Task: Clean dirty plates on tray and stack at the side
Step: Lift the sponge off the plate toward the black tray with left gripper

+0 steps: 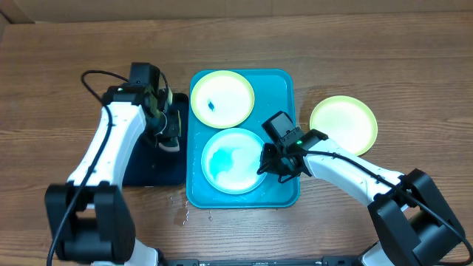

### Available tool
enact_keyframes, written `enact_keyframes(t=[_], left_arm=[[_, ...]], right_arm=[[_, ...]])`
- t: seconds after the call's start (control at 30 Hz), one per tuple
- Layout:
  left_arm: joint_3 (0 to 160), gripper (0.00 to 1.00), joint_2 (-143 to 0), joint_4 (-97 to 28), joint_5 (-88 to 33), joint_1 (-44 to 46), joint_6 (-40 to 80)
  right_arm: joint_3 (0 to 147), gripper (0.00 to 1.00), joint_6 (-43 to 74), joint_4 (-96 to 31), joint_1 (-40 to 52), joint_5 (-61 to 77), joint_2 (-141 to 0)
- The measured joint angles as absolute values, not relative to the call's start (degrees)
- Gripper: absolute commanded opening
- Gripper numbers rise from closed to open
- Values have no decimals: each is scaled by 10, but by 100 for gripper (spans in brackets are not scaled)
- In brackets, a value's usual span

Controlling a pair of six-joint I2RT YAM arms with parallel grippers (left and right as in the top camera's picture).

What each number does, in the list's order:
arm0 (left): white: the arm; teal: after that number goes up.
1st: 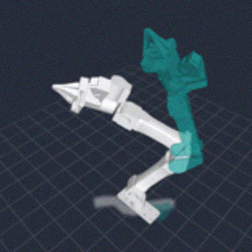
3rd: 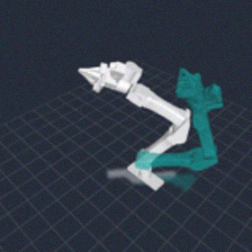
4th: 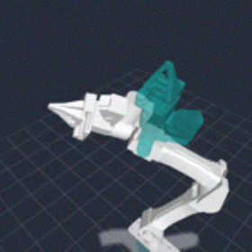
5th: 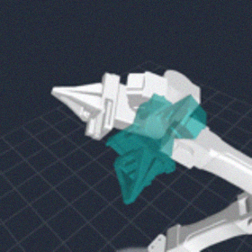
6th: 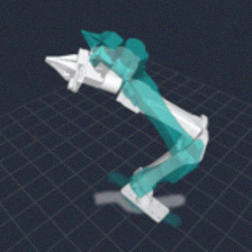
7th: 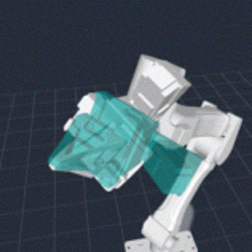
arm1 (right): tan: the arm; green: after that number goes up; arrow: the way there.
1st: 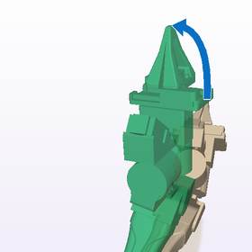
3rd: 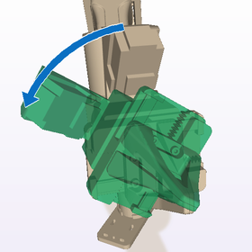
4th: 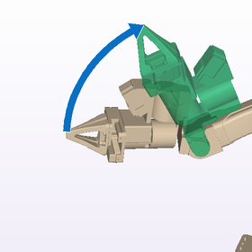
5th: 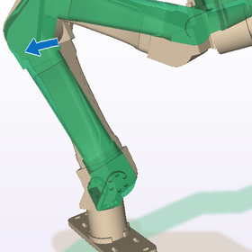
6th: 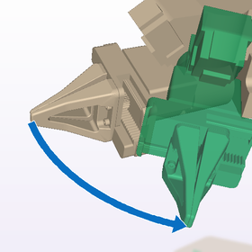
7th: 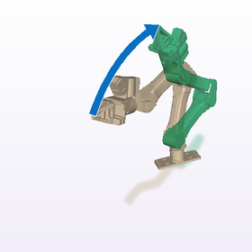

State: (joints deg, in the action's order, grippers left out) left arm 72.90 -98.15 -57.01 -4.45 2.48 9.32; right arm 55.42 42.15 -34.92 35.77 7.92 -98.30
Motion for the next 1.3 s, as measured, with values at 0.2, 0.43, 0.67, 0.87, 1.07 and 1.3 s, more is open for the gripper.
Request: enact_keyframes(t=[0.2, 0.43, 0.67, 0.87, 1.07, 1.3], left_arm=[[722, 4, -1053, -550, -8, 25, 102], [722, 4, -1114, -539, -2, 25, 103], [726, 4, -1103, -562, -2, 25, 103], [732, 4, -1007, -575, -2, 25, 106], [745, 4, -894, -591, -3, 33, 121], [735, 4, -894, -586, -69, 102, 125]], right_arm=[[554, 4, 422, -347, 358, 81, -983], [554, 4, 422, -347, 358, 81, -983], [554, 4, 422, -345, 358, 82, -983], [554, 4, 422, -344, 358, 82, -983], [554, 4, 421, -344, 358, 82, -983], [554, 4, 422, -343, 358, 83, -983]])
